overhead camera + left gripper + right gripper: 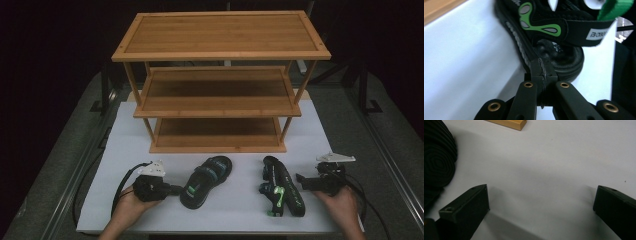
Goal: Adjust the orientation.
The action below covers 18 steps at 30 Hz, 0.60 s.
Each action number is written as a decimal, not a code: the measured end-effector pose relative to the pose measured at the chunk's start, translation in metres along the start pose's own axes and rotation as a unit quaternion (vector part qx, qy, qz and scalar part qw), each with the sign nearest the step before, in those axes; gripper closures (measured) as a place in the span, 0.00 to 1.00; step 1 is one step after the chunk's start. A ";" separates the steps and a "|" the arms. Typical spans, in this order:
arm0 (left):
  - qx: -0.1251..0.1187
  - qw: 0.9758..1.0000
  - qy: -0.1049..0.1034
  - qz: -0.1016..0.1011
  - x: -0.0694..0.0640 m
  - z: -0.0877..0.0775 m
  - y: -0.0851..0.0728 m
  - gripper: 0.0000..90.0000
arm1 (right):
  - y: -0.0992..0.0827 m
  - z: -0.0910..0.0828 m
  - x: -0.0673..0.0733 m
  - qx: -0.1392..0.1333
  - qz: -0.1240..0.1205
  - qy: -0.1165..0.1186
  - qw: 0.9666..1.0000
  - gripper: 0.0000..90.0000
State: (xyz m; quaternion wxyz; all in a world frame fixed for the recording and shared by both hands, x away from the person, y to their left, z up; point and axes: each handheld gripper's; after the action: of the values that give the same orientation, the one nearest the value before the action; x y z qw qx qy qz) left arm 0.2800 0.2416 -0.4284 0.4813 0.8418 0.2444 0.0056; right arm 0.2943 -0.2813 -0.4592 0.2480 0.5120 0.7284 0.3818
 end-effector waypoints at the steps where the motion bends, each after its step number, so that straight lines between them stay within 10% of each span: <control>1: 0.001 1.000 -0.002 0.000 -0.002 0.001 0.000 1.00 | 0.000 0.000 0.000 0.000 0.000 0.000 1.000 0.00; 12: -0.017 1.000 0.004 0.003 0.002 -0.011 0.010 1.00 | 0.000 0.000 0.000 0.000 -0.001 0.000 1.000 0.00; 18: -0.052 0.999 -0.002 0.016 0.010 -0.026 0.037 0.77 | 0.000 0.000 0.000 0.000 -0.001 0.000 1.000 0.00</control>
State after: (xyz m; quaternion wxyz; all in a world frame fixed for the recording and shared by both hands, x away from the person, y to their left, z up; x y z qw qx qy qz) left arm 0.2977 0.2512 -0.3867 0.5248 0.8195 0.2289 0.0243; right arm 0.2943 -0.2813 -0.4593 0.2487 0.5114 0.7290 0.3811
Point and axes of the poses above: each handheld gripper's, and its own axes: z roughly forward along the jaws, y roughly out of its top, x roughly to its left, and after that the axes turned 11 degrees about -x, right-handed
